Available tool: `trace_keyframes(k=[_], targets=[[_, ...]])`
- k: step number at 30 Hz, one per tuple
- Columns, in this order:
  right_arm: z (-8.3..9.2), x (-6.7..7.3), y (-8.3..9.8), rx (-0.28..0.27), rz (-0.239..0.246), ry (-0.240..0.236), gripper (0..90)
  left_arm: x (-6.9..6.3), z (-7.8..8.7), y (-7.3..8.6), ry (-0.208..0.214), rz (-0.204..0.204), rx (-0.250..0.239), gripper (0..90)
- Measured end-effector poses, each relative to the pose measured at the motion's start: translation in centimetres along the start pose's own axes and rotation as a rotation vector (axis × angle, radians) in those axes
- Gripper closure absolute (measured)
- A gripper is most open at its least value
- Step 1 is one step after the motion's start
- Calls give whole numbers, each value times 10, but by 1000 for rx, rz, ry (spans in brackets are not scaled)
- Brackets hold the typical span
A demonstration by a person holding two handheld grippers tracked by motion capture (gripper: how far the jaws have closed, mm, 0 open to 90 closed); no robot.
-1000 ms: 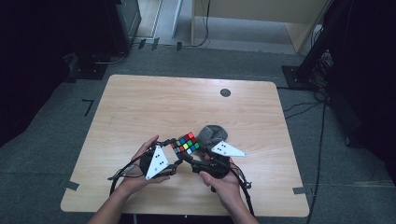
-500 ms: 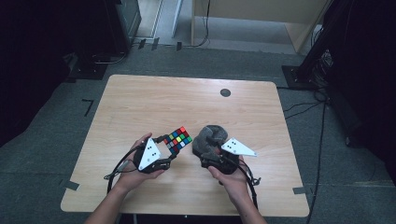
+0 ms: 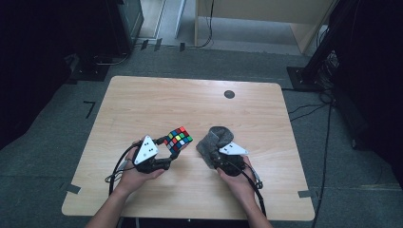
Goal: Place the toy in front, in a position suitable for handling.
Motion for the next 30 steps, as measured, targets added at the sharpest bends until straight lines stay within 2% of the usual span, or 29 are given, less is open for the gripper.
trace_keyframes(k=[4, 5, 7, 9, 12, 14, 17, 18, 20, 23, 26, 28, 30], targets=[[4, -1, -1, 11, -51, -3, 787, 0, -1, 2, -3, 1, 18, 340], [7, -2, -5, -8, -64, -7, 801, 0, -2, 3, -8, -4, 28, 340], [16, 3, -20, -97, -91, -49, 811, -1, -4, 6, -21, -25, 58, 340], [28, 12, -41, -201, -67, -75, 812, -3, -7, 9, -33, -48, 98, 340], [47, 36, -71, -348, 15, -133, 809, -11, -13, 13, -33, -74, 161, 340], [54, 53, -82, -387, 77, -148, 805, -18, -16, 16, -28, -106, 205, 340], [55, 77, -84, -374, 157, -195, 801, -29, -21, 17, -21, -130, 255, 340], [53, 84, -82, -366, 200, -198, 801, -32, -22, 17, -20, -131, 265, 340], [49, 98, -75, -331, 251, -219, 799, -36, -23, 18, -15, -155, 286, 340], [41, 105, -64, -251, 320, -204, 799, -39, -23, 19, -12, -173, 300, 341], [39, 101, -61, -225, 325, -187, 800, -39, -23, 20, -2, -163, 294, 342], [41, 90, -66, -241, 292, -156, 799, -37, -22, 20, 10, -147, 280, 342], [45, 71, -73, -270, 240, -88, 796, -35, -19, 17, 39, -114, 239, 342]])
Point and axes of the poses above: each handheld gripper's, and its own axes: z roughly backward along the jaws, y roughly out of its underside, x roughly to its left, the point moved 8 cm from there along -z, roughly forward along the jaws, and after that the axes turned 13 degrees about -x, right-handed, at the moved point
